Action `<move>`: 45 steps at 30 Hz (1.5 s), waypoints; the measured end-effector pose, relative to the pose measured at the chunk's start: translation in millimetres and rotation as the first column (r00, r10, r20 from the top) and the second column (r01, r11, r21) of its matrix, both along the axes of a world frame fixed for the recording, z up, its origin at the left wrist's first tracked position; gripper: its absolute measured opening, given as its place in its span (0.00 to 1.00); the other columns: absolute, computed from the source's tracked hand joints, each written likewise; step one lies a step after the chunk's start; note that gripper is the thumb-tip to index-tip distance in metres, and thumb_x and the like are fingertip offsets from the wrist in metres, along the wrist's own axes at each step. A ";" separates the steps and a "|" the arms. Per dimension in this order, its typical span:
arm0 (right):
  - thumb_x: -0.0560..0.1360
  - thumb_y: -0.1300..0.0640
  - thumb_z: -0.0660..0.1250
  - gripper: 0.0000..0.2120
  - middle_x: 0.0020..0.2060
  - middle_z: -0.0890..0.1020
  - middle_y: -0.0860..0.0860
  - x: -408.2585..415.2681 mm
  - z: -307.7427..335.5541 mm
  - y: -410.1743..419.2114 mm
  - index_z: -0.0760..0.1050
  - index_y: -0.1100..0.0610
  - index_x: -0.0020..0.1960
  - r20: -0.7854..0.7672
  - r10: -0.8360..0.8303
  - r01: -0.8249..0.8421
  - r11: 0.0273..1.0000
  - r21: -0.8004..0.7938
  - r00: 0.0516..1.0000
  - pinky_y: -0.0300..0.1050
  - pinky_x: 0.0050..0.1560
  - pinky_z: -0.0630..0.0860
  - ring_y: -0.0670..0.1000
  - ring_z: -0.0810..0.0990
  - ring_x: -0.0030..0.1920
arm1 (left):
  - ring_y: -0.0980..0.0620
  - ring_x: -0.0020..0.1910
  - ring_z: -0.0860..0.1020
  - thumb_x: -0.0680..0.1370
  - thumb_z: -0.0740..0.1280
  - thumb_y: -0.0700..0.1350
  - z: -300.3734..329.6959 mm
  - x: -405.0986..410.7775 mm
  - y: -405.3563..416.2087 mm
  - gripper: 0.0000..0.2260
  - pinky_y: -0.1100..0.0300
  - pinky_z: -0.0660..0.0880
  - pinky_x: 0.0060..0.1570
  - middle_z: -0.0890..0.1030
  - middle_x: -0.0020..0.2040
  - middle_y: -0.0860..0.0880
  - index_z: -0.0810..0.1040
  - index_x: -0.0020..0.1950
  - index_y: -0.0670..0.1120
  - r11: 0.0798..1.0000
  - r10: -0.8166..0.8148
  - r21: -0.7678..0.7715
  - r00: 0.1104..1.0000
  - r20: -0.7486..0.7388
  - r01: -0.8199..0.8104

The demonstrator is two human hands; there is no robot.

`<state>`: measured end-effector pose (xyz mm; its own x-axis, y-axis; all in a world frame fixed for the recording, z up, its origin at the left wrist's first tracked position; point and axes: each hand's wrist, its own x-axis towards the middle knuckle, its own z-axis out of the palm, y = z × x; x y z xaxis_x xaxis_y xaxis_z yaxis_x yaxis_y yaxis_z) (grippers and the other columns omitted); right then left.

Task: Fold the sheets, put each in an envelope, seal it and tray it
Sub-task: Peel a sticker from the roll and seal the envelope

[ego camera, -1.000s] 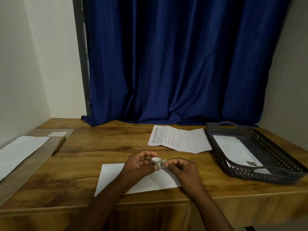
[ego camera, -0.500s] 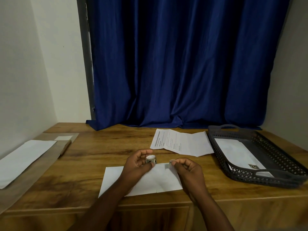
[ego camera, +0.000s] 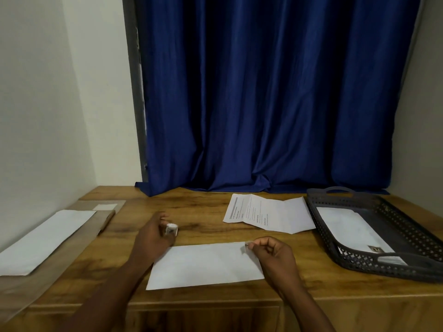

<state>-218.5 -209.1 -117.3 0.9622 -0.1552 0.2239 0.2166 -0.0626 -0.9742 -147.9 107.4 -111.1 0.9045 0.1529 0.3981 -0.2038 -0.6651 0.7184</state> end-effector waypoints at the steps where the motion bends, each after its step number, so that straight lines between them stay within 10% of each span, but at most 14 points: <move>1: 0.75 0.60 0.74 0.03 0.40 0.88 0.52 0.1 0.0 -0.2 0.85 0.58 0.44 -0.005 0.001 -0.001 1.000 -0.010 1.000 0.44 0.45 0.82 0.53 0.86 0.44 | 0.50 0.51 0.81 0.72 0.78 0.46 -5.1 1.5 4.2 0.25 0.57 0.77 0.49 0.82 0.52 0.51 0.73 0.66 0.51 1.000 0.011 0.026 1.000 -0.006 -0.010; 10: 0.75 0.56 0.74 0.02 0.42 0.88 0.47 -11.8 5.6 4.7 0.86 0.53 0.46 -0.027 0.086 -0.090 0.977 -0.192 0.996 0.41 0.48 0.80 0.45 0.85 0.46 | 0.50 0.61 0.76 0.69 0.75 0.49 0.7 -21.4 -35.6 0.28 0.47 0.76 0.62 0.75 0.65 0.49 0.74 0.69 0.50 0.968 -0.098 0.248 0.967 0.237 0.037; 14: 0.75 0.58 0.74 0.02 0.43 0.88 0.49 -14.3 9.8 4.2 0.86 0.55 0.46 -0.023 0.131 -0.133 0.972 -0.194 0.991 0.41 0.50 0.80 0.46 0.85 0.45 | 0.60 0.69 0.68 0.76 0.66 0.62 3.7 -52.6 -85.0 0.22 0.52 0.67 0.71 0.73 0.68 0.60 0.74 0.68 0.59 0.849 -0.346 0.430 0.938 0.015 0.306; 22: 0.78 0.59 0.71 0.07 0.46 0.88 0.54 -1.1 45.7 -17.2 0.84 0.62 0.51 -0.253 0.280 -0.332 0.923 -0.194 0.926 0.44 0.51 0.83 0.54 0.87 0.48 | 0.56 0.76 0.60 0.80 0.57 0.65 -11.4 -70.2 -105.8 0.23 0.52 0.53 0.78 0.64 0.78 0.58 0.67 0.74 0.60 0.778 -0.328 0.511 0.930 -0.165 0.365; 28: 0.74 0.50 0.75 0.06 0.43 0.87 0.46 45.5 80.7 -17.3 0.85 0.51 0.46 -0.319 0.258 -0.410 0.561 -0.719 0.912 0.44 0.52 0.83 0.47 0.85 0.47 | 0.55 0.76 0.60 0.80 0.57 0.64 -11.1 -70.8 -106.5 0.23 0.50 0.53 0.78 0.65 0.78 0.57 0.68 0.74 0.59 0.773 -0.339 0.509 0.925 -0.173 0.378; 33: 0.74 0.51 0.75 0.06 0.46 0.86 0.48 69.7 86.8 3.9 0.84 0.52 0.48 -0.416 0.260 -0.475 0.242 -0.846 0.872 0.47 0.55 0.81 0.49 0.83 0.49 | 0.55 0.74 0.63 0.79 0.58 0.64 -9.2 -71.8 -105.2 0.24 0.50 0.56 0.77 0.68 0.75 0.57 0.68 0.73 0.58 0.780 -0.355 0.494 0.922 -0.158 0.385; 45: 0.74 0.56 0.75 0.06 0.49 0.86 0.50 84.0 84.7 16.0 0.84 0.54 0.51 -0.450 0.263 -0.490 0.108 -0.865 0.853 0.49 0.59 0.80 0.48 0.83 0.52 | 0.50 0.77 0.60 0.80 0.51 0.65 -9.7 -70.1 -107.0 0.26 0.43 0.54 0.77 0.64 0.79 0.52 0.57 0.79 0.64 0.708 -0.323 0.595 0.924 -0.206 0.380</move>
<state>-134.5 -193.1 -32.5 0.8569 0.4511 -0.2494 0.3901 -0.8838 -0.2582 -218.0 0.4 -120.8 0.8754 -0.4336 0.2136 -0.4741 -0.8564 0.2044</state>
